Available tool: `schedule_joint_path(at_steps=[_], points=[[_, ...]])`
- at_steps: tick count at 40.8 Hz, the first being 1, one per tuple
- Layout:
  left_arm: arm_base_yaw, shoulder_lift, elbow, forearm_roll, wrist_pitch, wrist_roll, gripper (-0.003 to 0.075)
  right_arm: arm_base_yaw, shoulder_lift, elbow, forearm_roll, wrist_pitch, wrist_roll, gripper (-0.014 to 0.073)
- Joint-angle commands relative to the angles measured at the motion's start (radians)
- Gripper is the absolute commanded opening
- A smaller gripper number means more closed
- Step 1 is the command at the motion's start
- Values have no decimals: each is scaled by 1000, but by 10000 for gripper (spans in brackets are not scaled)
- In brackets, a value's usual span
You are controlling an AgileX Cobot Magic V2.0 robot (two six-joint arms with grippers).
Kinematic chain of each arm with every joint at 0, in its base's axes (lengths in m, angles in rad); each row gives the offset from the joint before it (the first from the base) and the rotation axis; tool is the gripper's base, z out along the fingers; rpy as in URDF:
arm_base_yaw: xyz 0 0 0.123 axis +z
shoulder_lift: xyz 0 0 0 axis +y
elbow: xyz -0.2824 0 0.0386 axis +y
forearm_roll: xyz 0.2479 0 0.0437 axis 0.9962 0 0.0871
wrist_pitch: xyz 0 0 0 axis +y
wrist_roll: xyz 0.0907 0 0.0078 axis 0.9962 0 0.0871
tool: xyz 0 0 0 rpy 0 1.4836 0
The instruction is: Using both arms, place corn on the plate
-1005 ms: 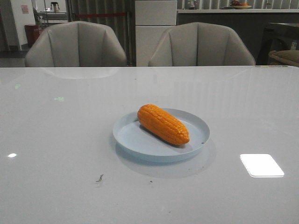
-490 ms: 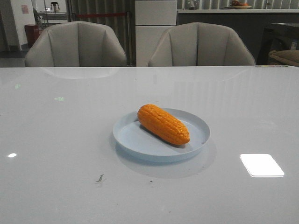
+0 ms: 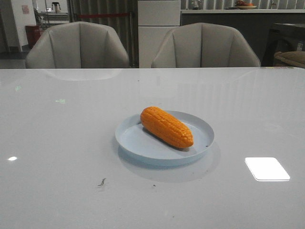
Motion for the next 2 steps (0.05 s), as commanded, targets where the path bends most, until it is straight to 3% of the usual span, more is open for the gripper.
schedule_joint_path(at_steps=[1,2], points=[[1,-15,2,-9,-79,0,90,1,-23,-15,-3,-82,0,22],[1,-15,2,-9,-79,0,90,1,-23,-15,-3,-82,0,22]])
